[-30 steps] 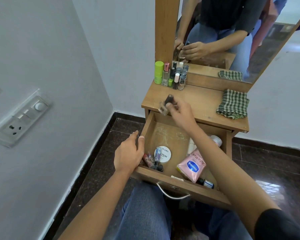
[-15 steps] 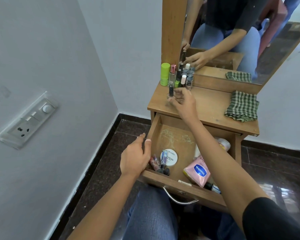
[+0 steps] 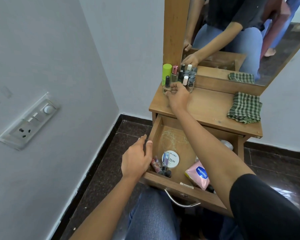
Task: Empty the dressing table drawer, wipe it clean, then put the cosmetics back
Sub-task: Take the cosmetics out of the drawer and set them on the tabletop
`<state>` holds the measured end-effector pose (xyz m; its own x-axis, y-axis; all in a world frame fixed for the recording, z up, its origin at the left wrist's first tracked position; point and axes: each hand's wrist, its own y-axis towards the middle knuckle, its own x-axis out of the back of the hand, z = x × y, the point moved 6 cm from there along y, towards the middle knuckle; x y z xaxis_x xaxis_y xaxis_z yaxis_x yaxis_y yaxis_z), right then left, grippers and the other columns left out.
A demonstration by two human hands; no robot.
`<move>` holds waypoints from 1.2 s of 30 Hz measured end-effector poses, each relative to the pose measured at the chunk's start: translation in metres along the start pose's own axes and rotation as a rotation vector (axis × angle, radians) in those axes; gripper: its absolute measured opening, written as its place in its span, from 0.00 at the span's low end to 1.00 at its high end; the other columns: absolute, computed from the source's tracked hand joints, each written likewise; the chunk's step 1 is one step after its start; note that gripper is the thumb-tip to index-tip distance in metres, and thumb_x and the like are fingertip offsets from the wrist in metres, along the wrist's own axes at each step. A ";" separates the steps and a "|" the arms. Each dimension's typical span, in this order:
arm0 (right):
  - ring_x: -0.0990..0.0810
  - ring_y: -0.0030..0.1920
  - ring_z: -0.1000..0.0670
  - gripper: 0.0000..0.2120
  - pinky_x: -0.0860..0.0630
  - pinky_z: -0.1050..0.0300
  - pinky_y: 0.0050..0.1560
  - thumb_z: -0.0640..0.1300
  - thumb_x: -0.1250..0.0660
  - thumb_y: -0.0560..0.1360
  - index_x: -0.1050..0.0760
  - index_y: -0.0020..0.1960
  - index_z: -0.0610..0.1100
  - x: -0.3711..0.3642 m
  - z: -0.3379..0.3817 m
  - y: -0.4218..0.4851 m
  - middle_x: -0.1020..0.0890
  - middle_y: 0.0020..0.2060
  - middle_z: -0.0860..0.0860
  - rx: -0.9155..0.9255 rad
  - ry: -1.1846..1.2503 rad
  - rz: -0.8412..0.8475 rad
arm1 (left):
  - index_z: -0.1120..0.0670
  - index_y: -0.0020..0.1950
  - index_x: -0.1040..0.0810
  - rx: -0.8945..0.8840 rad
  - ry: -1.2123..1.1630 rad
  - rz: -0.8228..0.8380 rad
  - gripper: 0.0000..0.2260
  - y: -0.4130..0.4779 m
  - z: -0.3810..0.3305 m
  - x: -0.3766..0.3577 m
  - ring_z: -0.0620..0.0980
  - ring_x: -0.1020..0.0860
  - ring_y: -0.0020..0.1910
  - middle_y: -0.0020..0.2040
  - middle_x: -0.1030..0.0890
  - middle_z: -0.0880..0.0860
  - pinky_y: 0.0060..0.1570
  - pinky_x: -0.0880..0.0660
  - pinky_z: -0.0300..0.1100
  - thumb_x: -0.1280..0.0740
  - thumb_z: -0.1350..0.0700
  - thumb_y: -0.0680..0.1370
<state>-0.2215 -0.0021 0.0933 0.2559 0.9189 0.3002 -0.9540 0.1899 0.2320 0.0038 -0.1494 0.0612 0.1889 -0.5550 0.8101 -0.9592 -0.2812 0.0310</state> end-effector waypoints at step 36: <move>0.26 0.41 0.52 0.09 0.24 0.57 0.43 0.30 0.32 0.71 0.27 0.47 0.40 0.006 -0.001 -0.012 0.24 0.41 0.48 0.078 0.036 -0.144 | 0.48 0.72 0.29 0.031 -0.007 0.025 0.21 0.000 -0.001 -0.002 0.51 0.21 0.59 0.61 0.19 0.50 0.56 0.26 0.47 0.47 0.43 0.82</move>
<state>-0.2090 0.0018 0.0914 0.3822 0.8960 0.2260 -0.8925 0.2946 0.3415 0.0036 -0.1475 0.0599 0.1662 -0.5674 0.8065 -0.9567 -0.2908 -0.0075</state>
